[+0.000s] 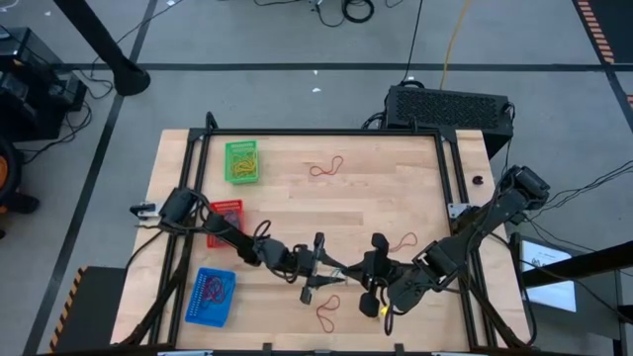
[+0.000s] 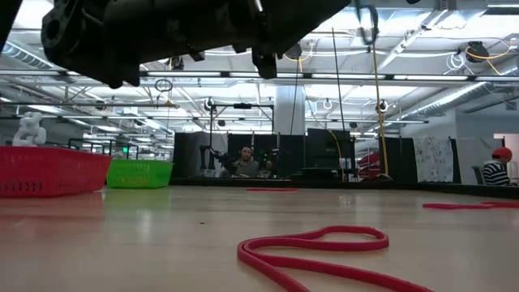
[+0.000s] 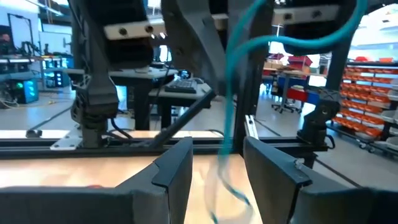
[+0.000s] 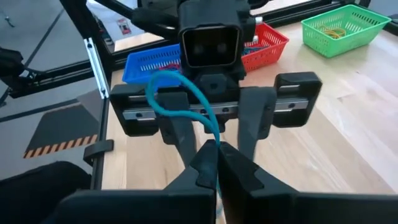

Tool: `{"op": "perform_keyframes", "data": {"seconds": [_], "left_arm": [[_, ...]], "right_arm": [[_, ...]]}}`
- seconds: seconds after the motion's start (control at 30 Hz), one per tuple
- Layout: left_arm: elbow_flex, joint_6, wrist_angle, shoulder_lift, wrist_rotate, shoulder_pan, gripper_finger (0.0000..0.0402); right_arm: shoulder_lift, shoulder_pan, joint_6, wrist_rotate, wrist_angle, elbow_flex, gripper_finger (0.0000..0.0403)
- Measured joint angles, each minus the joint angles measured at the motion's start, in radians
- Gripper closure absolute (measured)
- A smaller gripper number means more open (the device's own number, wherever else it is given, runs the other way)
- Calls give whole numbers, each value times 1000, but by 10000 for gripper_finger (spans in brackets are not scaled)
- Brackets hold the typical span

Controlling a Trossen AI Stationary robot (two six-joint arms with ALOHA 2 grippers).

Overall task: Sort rubber bands into baskets
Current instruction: Put the blue rubber band into the red bin

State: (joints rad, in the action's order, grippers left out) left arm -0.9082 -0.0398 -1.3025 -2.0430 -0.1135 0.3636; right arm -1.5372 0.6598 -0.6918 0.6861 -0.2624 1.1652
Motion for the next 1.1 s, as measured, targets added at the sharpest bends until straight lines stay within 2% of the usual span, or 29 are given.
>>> {"op": "perform_keyframes", "data": {"seconds": [0.33, 0.43, 0.6, 0.73, 0.83, 0.97, 1.1], "left_arm": [[-41, 14, 3, 0, 15, -19, 254], [-41, 21, 11, 0, 28, -18, 283], [-41, 20, 27, 0, 31, -17, 386], [-41, 16, 30, 2, 31, -14, 393], [-41, -18, 75, 24, 31, -14, 396], [-29, -30, 238, 109, 32, -14, 398], [-19, -25, 662, 300, 11, -14, 398]], "right_arm": [[0, -4, 5, 25, -10, 0, 402], [0, -4, 26, 26, -10, 0, 402], [0, -4, 61, 22, -11, 0, 401], [0, -4, 112, 22, -9, 0, 383], [1, -4, 152, 22, 1, 0, 353], [17, -6, 233, 27, -1, 0, 301], [58, -5, 319, 23, -29, 0, 257]]}}
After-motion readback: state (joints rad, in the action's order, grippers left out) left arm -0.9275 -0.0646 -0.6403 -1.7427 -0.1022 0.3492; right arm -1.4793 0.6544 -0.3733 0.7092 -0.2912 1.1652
